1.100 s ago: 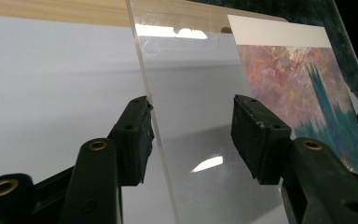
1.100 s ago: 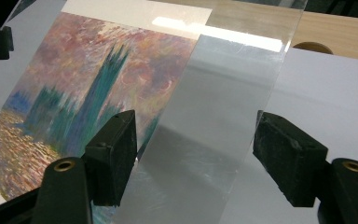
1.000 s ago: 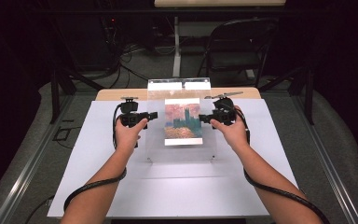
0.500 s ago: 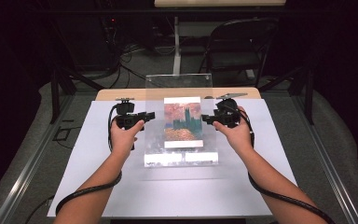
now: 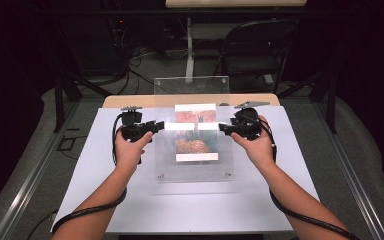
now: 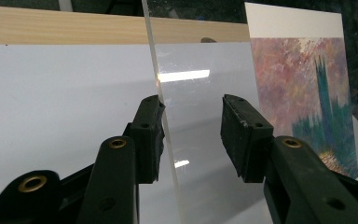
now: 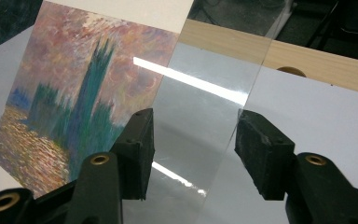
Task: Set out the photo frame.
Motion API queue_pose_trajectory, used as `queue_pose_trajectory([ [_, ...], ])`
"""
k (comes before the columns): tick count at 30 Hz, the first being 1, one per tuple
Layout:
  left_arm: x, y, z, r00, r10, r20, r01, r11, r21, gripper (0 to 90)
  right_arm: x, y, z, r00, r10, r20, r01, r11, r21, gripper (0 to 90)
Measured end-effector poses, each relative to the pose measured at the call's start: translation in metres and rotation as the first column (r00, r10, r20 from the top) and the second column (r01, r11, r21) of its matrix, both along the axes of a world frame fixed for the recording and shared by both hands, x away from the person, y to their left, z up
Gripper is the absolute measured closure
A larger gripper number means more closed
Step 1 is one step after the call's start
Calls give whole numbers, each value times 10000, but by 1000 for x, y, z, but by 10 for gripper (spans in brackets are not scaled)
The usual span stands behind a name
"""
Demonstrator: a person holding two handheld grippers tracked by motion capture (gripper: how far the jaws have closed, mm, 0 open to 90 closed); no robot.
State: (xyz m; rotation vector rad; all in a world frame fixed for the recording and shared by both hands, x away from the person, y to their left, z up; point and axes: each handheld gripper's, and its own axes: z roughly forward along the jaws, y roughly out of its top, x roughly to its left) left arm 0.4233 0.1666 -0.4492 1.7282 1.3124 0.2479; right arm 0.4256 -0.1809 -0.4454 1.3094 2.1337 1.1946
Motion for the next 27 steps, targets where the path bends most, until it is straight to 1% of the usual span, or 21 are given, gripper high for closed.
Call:
queue_pose_trajectory([
  [6, -7, 1, 3, 9999, -86, 133, 85, 10000, 35, 605, -8, -1, 3, 9999, 3, 148, -3, 10000, -15, 494],
  [10, -12, 2, 5, 9996, -128, 249, 127, 9999, 21, 616, -13, -1, 6, 9995, 81, 303, -76, 9999, -153, 506],
  [13, -16, 3, 7, 9994, -170, 318, 170, 9999, -6, 626, -17, -1, 7, 9991, 120, 407, -113, 9998, -161, 513],
  [14, -17, 3, 7, 9993, -150, 349, 152, 9999, -61, 628, -19, -2, 9, 9995, 109, 312, -103, 9998, -185, 513],
  [17, -21, 4, 8, 9990, -208, 408, 209, 9998, -28, 636, -22, -2, 10, 9995, 116, 307, -114, 9999, -88, 514],
  [20, -25, 5, 10, 9987, -243, 450, 244, 9997, -17, 646, -26, -3, 13, 9996, 59, 284, -59, 10000, 0, 532],
  [23, -28, 7, 11, 9982, -338, 501, 340, 9994, -36, 657, -29, -4, 15, 9993, 100, 367, -96, 9999, -114, 578],
  [25, -31, 7, 11, 9978, -358, 550, 362, 9993, -55, 662, -31, -5, 15, 9993, 108, 361, -105, 9999, -85, 590],
  [27, -33, 8, 12, 9976, -370, 583, 376, 9992, -97, 667, -33, -6, 16, 9989, 124, 455, -120, 9999, -81, 597],
])
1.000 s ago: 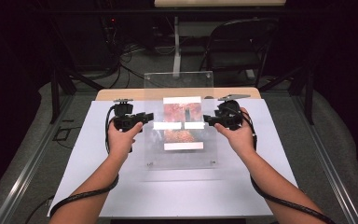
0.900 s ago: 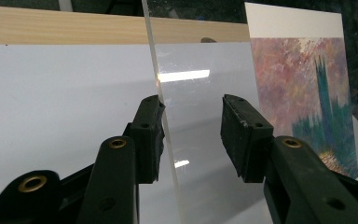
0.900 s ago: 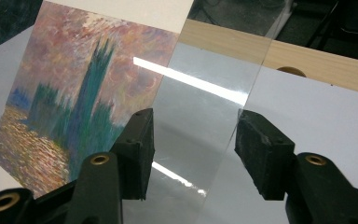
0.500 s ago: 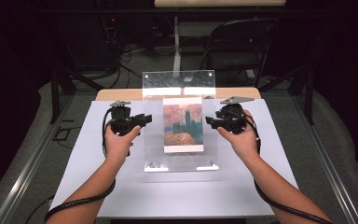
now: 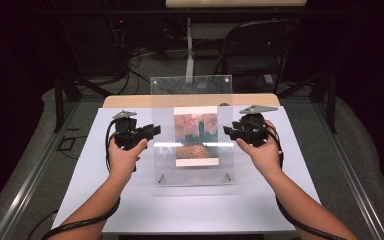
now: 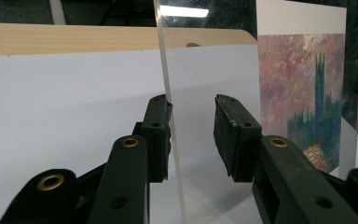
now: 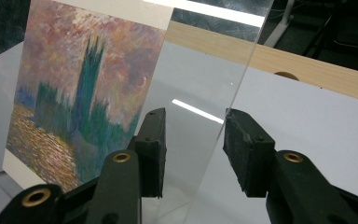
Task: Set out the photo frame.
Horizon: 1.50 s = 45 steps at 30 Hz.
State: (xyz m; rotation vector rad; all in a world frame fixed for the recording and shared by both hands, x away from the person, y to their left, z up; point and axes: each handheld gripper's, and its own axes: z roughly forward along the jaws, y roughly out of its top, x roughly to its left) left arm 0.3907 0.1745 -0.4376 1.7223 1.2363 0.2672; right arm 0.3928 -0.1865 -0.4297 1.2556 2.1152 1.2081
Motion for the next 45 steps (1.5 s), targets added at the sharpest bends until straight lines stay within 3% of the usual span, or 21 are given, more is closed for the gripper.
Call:
queue_pose_trajectory([
  [15, -19, 1, 3, 9988, -214, 449, 208, 9997, 126, 692, -22, -4, 1, 9989, -50, 471, 39, 9997, 226, 645],
  [29, -42, 5, 2, 9949, -296, 969, 306, 9995, -96, 721, -47, -4, 1, 9923, 91, 1233, -77, 9999, -112, 661],
  [45, -63, 7, 2, 9891, -563, 1362, 558, 9984, 77, 731, -69, -7, -1, 9883, 198, 1512, -223, 9996, 148, 668],
])
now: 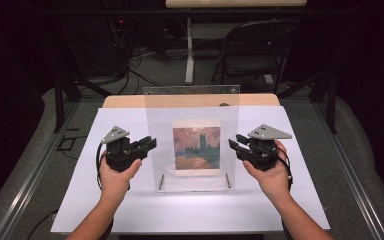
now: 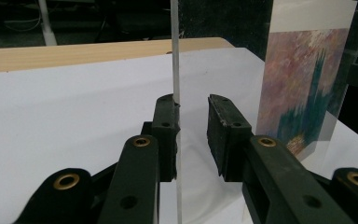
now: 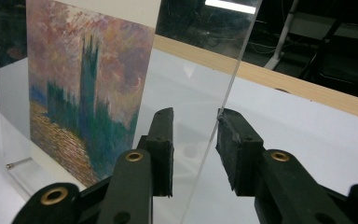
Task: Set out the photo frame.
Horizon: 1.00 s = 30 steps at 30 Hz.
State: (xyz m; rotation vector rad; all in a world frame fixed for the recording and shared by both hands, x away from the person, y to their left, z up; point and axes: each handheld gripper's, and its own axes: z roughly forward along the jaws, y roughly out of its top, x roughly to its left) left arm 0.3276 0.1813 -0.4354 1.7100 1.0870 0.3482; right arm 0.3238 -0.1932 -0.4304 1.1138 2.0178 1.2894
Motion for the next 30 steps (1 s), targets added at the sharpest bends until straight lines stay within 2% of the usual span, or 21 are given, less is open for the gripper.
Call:
queue_pose_trajectory([
  [9, -12, 1, -1, 9996, -137, 262, 136, 9999, 42, 728, -12, -4, -2, 9997, 202, 140, -203, 9998, 75, 679],
  [17, -22, 1, -3, 9988, -229, 443, 226, 9997, 92, 722, -20, -6, -4, 9995, 285, 137, -289, 9990, 349, 665],
  [23, -28, 2, -5, 9981, -315, 525, 318, 9995, -55, 713, -29, -6, -6, 9989, 355, 298, -364, 9988, 318, 659],
  [30, -36, 2, -9, 9969, -435, 662, 438, 9990, -36, 691, -35, -5, -13, 9981, 468, 400, -481, 9983, 320, 663],
])
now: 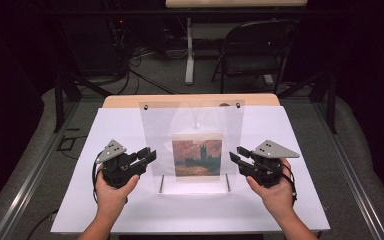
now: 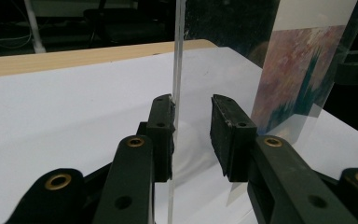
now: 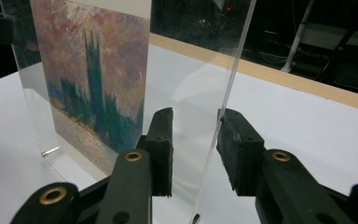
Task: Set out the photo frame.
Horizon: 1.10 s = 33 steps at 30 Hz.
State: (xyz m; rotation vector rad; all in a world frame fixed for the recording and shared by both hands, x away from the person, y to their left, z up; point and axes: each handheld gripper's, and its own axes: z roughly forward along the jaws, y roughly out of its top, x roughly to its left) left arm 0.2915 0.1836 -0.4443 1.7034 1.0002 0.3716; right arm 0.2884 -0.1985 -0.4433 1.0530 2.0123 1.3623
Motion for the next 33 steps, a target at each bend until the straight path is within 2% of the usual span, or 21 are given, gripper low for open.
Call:
queue_pose_trajectory([
  [4, -4, 0, -1, 10000, -74, -5, 74, 9999, -88, 679, -4, -1, -2, 10000, 76, 0, -76, 9999, 121, 663],
  [9, -6, -2, -1, 10000, -44, 40, 43, 10000, 65, 674, -7, -2, -6, 9999, 101, -98, -100, 9998, 187, 658],
  [15, -6, -3, -4, 9999, -48, -100, 50, 9997, 225, 652, -7, -2, -9, 9995, 180, -244, -175, 9996, 208, 639],
  [19, -6, -3, -7, 9997, -103, -224, 106, 9998, 162, 608, -6, -2, -12, 9990, 256, -380, -248, 9995, 219, 617],
  [22, -6, -5, -10, 9993, -218, -317, 221, 9997, 97, 560, -6, -1, -13, 9987, 313, -406, -304, 9993, 225, 586],
  [25, -5, -6, -12, 9991, -286, -327, 293, 9993, 214, 515, -6, 0, -15, 9987, 323, -385, -314, 9992, 228, 546],
  [33, -8, -5, -12, 9998, -169, -77, 172, 9985, 521, 401, -8, -1, -14, 9994, 241, -265, -234, 9994, 257, 414],
])
